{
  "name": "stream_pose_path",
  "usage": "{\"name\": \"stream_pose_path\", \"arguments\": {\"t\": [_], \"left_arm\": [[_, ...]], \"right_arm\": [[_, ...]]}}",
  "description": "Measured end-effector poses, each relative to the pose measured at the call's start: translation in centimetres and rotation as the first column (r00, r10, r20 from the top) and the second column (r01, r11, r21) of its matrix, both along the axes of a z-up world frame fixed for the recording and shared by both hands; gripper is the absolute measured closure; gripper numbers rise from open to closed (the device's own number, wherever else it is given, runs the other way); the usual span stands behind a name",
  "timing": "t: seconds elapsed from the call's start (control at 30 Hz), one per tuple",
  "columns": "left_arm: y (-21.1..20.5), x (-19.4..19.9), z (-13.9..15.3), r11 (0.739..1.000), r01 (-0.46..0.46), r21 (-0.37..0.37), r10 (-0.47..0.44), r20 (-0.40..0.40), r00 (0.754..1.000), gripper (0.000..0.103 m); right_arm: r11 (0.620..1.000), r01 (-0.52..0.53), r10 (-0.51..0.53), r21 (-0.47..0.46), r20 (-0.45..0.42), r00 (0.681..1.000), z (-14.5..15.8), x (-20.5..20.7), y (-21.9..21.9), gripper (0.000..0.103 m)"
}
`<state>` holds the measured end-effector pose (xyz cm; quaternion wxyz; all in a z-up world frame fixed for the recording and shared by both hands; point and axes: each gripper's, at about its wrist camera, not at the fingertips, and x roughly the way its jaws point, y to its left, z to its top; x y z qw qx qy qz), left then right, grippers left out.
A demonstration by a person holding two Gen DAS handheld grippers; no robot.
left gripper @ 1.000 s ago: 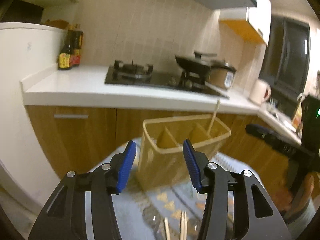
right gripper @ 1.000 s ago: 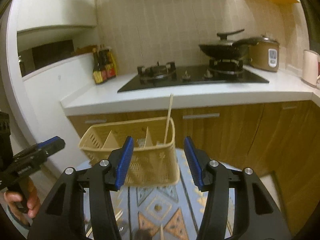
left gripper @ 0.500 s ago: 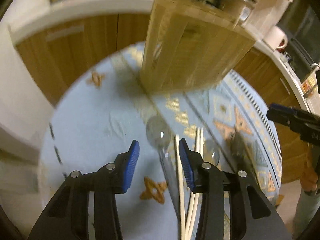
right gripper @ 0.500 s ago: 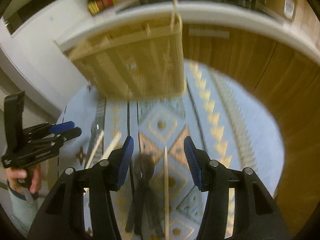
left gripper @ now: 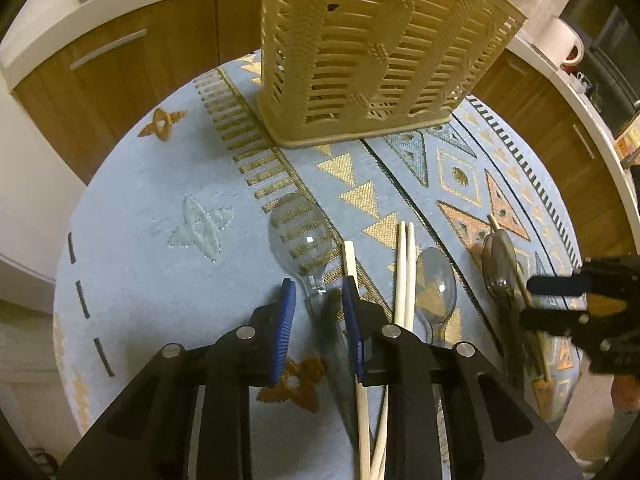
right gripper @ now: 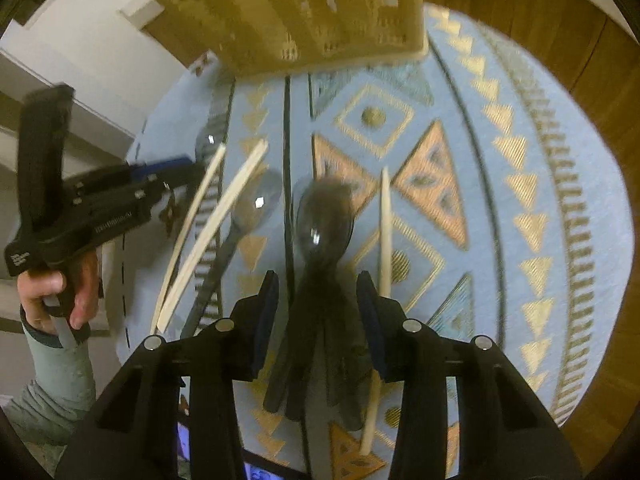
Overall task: Organize utensils
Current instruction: 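Move both tools back down to the utensils on the table, then grasp a clear plastic spoon by its handle with the right tool, then grasp another clear plastic spoon by its handle with the left tool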
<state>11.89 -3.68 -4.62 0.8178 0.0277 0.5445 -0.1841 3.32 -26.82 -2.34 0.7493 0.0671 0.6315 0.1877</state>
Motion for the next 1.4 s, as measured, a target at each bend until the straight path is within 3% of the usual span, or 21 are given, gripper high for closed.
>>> {"name": "stream_pose_path", "arguments": {"t": [0.23, 0.57, 0.8, 0.97, 1.1, 1.23, 1.4], "left_arm": [[-0.6, 0.2, 0.1, 1.000, 0.002, 0.016, -0.003, 0.009, 1.000, 0.086], [-1.1, 0.4, -0.1, 1.000, 0.007, 0.019, -0.007, 0.022, 1.000, 0.086], [-0.9, 0.0, 0.0, 0.999, 0.023, 0.046, -0.025, 0.047, 0.999, 0.092], [-0.7, -0.1, 0.1, 0.999, 0.015, 0.035, -0.017, 0.064, 0.998, 0.103], [0.4, 0.2, -0.2, 0.999, -0.002, -0.037, 0.003, 0.031, 1.000, 0.103], [1.0, 0.4, 0.0, 0.999, -0.013, -0.053, 0.014, 0.018, 1.000, 0.103], [1.8, 0.9, 0.1, 0.988, 0.006, -0.153, -0.018, -0.076, 0.997, 0.103]], "right_arm": [[0.999, -0.022, 0.022, -0.033, -0.003, 1.000, -0.2, 0.0, 1.6, 0.071], [0.982, -0.079, 0.088, -0.174, 0.048, 0.995, -0.3, 0.1, 3.5, 0.092], [0.989, -0.061, 0.073, -0.138, 0.085, 0.994, 0.7, 0.0, 2.1, 0.094], [0.992, -0.030, 0.043, -0.123, 0.104, 0.994, 1.7, -0.1, -0.2, 0.094], [0.994, 0.004, 0.007, -0.107, 0.106, 0.994, 2.2, -0.2, -2.5, 0.094], [0.996, 0.014, -0.004, -0.088, 0.111, 0.994, 2.2, 0.4, -3.4, 0.094], [0.997, 0.023, -0.014, -0.071, 0.124, 0.992, 2.4, 0.5, -3.5, 0.094]]}}
